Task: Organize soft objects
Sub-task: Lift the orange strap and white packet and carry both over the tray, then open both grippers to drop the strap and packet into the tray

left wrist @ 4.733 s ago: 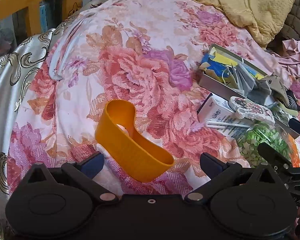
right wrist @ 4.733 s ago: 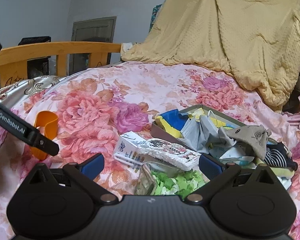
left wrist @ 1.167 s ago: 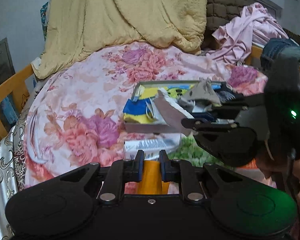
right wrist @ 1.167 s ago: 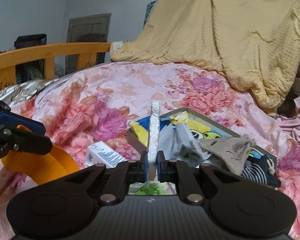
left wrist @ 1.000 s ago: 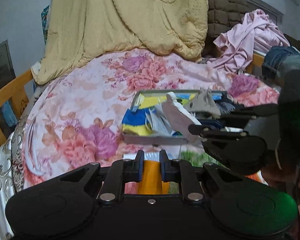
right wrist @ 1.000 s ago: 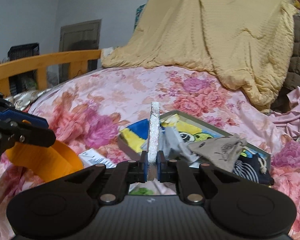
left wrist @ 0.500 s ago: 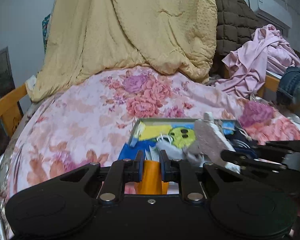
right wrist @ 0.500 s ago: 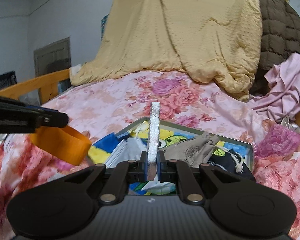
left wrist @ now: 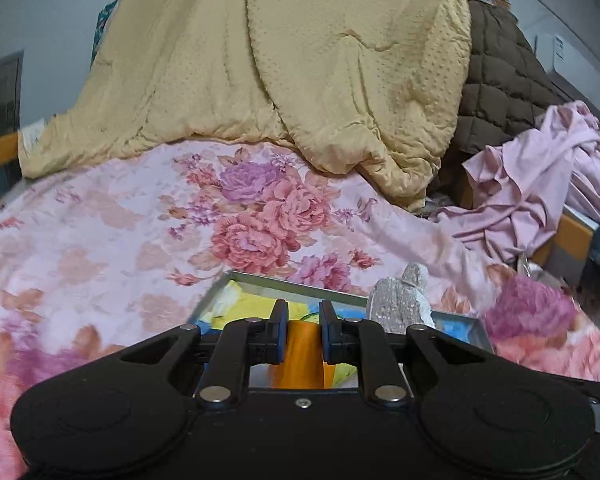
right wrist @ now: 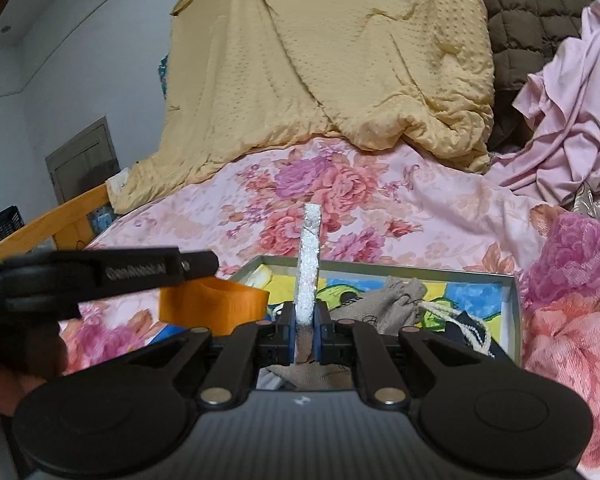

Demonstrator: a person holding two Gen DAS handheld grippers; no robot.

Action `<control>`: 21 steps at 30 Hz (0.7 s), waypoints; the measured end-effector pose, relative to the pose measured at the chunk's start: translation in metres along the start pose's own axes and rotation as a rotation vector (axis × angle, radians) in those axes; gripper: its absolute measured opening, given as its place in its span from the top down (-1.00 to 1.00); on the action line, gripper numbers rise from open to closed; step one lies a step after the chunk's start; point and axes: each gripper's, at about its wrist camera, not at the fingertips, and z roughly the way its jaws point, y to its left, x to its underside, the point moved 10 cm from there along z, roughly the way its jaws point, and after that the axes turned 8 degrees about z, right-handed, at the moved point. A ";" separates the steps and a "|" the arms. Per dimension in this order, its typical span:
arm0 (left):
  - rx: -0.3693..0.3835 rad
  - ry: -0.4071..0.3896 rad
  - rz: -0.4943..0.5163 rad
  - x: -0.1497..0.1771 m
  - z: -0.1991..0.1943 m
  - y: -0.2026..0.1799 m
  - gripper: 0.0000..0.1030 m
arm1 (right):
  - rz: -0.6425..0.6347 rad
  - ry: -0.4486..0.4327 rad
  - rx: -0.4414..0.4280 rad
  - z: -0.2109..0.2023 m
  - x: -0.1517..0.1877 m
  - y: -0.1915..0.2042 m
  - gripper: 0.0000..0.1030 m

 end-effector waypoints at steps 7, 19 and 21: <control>0.007 0.059 -0.081 0.022 0.035 -0.004 0.64 | 0.078 0.034 -0.020 0.019 0.003 -0.023 0.81; -0.064 0.148 -0.124 0.051 0.049 0.012 0.56 | 0.113 0.058 0.016 0.028 0.012 -0.042 0.65; -0.063 0.145 -0.122 0.052 0.047 0.011 0.53 | 0.112 0.054 0.024 0.027 0.012 -0.044 0.63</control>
